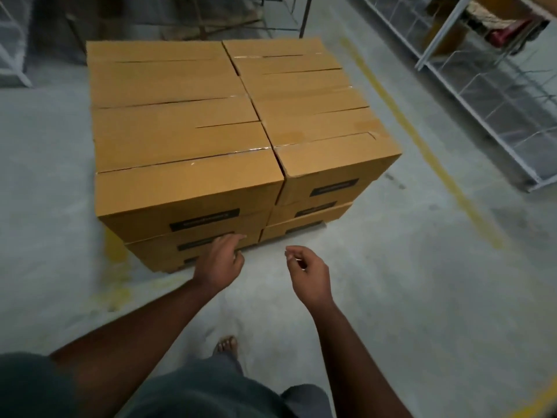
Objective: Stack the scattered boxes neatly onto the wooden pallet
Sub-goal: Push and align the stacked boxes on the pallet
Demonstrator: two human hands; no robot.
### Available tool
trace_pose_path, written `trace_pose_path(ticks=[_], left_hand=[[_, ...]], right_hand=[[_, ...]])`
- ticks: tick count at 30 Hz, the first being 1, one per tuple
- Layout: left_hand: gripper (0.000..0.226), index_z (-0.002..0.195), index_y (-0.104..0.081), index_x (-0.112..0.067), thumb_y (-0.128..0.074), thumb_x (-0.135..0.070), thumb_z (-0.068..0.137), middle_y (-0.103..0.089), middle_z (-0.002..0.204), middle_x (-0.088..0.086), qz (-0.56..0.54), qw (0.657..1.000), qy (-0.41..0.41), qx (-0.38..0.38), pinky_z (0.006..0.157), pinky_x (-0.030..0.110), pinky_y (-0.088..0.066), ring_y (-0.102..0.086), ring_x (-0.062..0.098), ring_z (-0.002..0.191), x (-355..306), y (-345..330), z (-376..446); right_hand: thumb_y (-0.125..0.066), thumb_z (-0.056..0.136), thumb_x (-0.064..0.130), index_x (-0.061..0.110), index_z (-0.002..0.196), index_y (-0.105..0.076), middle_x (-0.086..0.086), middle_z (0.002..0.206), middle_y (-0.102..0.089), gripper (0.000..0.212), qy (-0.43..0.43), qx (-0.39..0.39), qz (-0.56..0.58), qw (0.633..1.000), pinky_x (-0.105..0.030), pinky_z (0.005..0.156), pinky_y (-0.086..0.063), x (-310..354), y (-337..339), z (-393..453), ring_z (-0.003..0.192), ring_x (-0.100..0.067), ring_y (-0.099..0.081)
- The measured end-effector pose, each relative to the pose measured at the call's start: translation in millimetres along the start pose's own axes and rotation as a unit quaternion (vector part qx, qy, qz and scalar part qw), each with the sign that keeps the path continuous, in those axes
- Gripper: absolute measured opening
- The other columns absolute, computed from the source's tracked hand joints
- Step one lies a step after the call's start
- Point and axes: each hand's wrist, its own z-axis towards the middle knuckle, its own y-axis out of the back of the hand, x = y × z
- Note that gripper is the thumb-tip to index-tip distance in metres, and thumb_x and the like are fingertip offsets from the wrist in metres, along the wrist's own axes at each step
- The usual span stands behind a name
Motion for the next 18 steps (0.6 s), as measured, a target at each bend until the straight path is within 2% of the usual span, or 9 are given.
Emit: trace_pose_path(ticks=[2, 6, 9, 13, 16, 18], left_hand=[[0.045, 0.139, -0.061, -0.017, -0.064, -0.014, 0.095, -0.064, 0.136, 0.003, -0.003, 1.000, 0.021, -0.020, 0.095, 0.036, -0.051, -0.058, 0.026, 0.125, -8.8, -6.3, 11.1], [0.051, 0.141, -0.059, -0.024, -0.073, -0.036, 0.094, -0.062, 0.139, -0.005, 0.001, 0.998, 0.049, -0.030, 0.101, 0.036, -0.049, -0.055, 0.019, 0.130, -27.6, -30.6, 44.4], [0.055, 0.141, -0.059, -0.023, -0.077, -0.037, 0.091, -0.060, 0.142, -0.003, 0.010, 0.994, 0.092, -0.054, 0.103, 0.037, -0.048, -0.054, 0.021, 0.133, -39.9, -59.5, 69.9], [0.059, 0.141, -0.056, -0.022, -0.079, -0.034, 0.089, -0.037, 0.163, 0.002, 0.088, 0.980, 0.111, -0.137, 0.110, 0.045, -0.044, -0.042, 0.026, 0.144, -49.8, -105.9, 105.5], [0.072, 0.147, -0.047, -0.019, -0.080, -0.039, 0.086, -0.019, 0.170, 0.007, 0.147, 0.966, 0.098, -0.189, 0.122, 0.053, -0.025, -0.025, 0.030, 0.155, -46.6, -151.9, 131.6], [0.081, 0.153, -0.040, -0.017, -0.079, -0.044, 0.087, -0.011, 0.172, 0.010, 0.185, 0.953, 0.103, -0.216, 0.126, 0.054, -0.012, -0.012, 0.030, 0.159, -34.3, -177.7, 151.5]], right_hand=[[-0.064, 0.102, 0.021, 0.023, 0.119, -0.075, 0.014, 0.107, -0.073, 0.021, 0.008, 0.022, -0.004, 1.000, -0.003, 0.077, -0.047, -0.8, 4.7, 21.9, 0.097, 0.009, -0.065], [-0.063, 0.102, 0.022, 0.020, 0.119, -0.076, 0.009, 0.109, -0.074, 0.021, 0.039, 0.077, 0.001, 0.996, -0.006, 0.077, -0.049, -11.6, 9.9, 76.7, 0.098, 0.006, -0.066], [-0.063, 0.102, 0.021, 0.020, 0.119, -0.076, 0.010, 0.107, -0.074, 0.021, 0.054, 0.114, 0.017, 0.992, -0.007, 0.077, -0.049, -32.8, 10.8, 125.9, 0.098, 0.009, -0.065], [-0.060, 0.104, 0.027, 0.028, 0.124, -0.072, 0.016, 0.114, -0.072, 0.023, 0.112, 0.157, 0.017, 0.981, -0.015, 0.084, -0.053, -87.2, 14.0, 192.7, 0.105, 0.006, -0.065], [-0.062, 0.103, 0.032, 0.027, 0.131, -0.069, 0.013, 0.127, -0.068, 0.029, 0.184, 0.176, -0.029, 0.966, -0.032, 0.096, -0.055, -144.6, 22.3, 236.9, 0.118, -0.004, -0.062], [-0.066, 0.101, 0.026, 0.022, 0.132, -0.069, 0.010, 0.131, -0.067, 0.031, 0.240, 0.142, -0.040, 0.960, -0.033, 0.103, -0.051, -175.7, 21.5, 270.5, 0.124, -0.010, -0.060]])
